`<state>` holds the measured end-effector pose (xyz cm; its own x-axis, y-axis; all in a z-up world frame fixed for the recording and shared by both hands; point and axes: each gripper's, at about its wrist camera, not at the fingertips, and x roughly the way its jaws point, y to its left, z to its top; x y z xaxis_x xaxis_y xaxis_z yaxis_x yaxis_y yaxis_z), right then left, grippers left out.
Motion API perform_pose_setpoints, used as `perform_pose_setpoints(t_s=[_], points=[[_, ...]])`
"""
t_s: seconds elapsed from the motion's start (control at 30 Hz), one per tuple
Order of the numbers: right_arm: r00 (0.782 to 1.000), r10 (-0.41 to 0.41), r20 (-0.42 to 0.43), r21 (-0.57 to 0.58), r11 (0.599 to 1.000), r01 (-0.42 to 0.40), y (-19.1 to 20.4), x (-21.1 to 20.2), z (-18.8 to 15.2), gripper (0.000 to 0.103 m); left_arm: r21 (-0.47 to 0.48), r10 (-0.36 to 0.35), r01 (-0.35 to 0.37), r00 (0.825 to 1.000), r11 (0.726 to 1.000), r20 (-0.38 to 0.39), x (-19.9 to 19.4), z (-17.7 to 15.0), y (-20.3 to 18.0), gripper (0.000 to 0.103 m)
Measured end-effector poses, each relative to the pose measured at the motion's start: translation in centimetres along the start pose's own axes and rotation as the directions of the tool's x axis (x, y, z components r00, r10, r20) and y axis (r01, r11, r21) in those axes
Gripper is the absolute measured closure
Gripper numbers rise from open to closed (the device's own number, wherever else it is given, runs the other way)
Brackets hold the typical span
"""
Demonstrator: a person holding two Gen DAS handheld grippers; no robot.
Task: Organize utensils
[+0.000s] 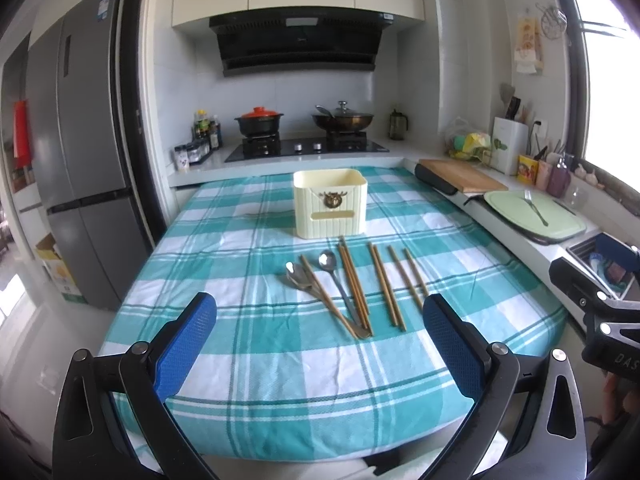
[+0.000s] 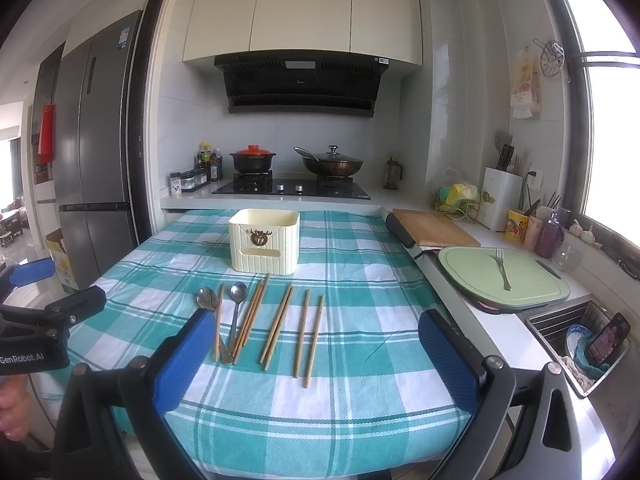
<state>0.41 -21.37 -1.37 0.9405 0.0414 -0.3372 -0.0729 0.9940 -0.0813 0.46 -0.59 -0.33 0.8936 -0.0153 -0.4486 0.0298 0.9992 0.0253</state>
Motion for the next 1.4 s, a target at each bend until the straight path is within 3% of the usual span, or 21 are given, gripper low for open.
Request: perform_pose_setpoints(t_s=[0.43, 0.87, 1.13, 1.4], points=[[1.0, -0.003, -0.013, 0.004, 1.0, 0.003, -0.2, 0.4, 0.1, 0.0, -0.03, -0.024, 0.022, 0.996, 0.999, -0.088, 1.6, -0.2, 0.6, 0.0], [0.998, -0.023, -0.059, -0.002, 1.0, 0.023, -0.7, 3.8, 0.3, 0.0, -0.112, 0.029, -0.047, 0.987, 0.993, -0.158, 6.1, -0.6, 4.0, 0.0], [0.991, -0.049, -0.128, -0.019, 0.999, 0.047, -2.0, 8.5, -0.4, 0.0, -0.147, 0.034, -0.082, 0.954, 0.986, -0.299, 11.9, -2.1, 5.2, 0.0], [0.969, -0.066, -0.237, 0.001, 0.998, 0.068, -3.9, 13.3, -2.7, 0.0, -0.209, -0.011, -0.083, 0.911, 0.974, -0.412, 18.0, -3.4, 5.0, 0.0]])
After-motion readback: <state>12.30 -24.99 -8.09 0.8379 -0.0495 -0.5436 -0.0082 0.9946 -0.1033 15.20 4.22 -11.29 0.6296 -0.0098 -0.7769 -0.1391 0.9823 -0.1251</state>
